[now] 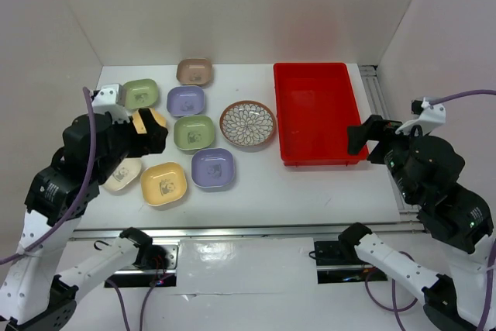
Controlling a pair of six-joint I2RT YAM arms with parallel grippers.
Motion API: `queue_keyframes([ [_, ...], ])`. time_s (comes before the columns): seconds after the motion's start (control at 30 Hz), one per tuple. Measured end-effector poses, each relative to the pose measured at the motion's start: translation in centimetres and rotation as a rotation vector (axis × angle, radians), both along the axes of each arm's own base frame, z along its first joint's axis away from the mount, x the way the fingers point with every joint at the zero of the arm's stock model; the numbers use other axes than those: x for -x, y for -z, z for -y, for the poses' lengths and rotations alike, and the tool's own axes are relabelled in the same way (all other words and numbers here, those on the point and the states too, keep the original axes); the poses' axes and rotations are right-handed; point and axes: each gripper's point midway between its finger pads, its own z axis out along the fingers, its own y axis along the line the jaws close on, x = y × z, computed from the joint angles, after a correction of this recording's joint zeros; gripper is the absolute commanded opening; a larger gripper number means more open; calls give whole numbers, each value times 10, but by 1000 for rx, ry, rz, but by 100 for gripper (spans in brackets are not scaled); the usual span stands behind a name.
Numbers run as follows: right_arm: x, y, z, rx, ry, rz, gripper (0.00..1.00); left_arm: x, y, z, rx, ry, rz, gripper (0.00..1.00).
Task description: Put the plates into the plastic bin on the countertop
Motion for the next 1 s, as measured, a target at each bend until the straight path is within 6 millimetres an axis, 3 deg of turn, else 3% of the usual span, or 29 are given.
queue_keyframes([
  [0.27, -1, 16, -6, 14, -27, -22, 100, -28, 10, 29, 19, 72, -50, 100],
  [0.37, -5, 31, -16, 18, -67, -48, 100, -52, 22, 49, 46, 99, -79, 100],
  [0.5, -18, 67, -40, 23, -145, -108, 100, -96, 50, 84, 62, 167, -133, 100],
  [0.63, -23, 95, -65, 9, -244, -155, 100, -160, 99, 118, 39, 190, -233, 97],
  [0.73, -24, 97, -81, -24, -316, -145, 100, -209, 154, 134, 15, 203, -322, 94],
  [0.83, -22, 99, -92, -52, -374, -137, 100, -241, 198, 142, -3, 234, -394, 94],
  [1.0, -19, 92, -99, -76, -413, -111, 100, -290, 231, 144, 15, 277, -406, 89],
])
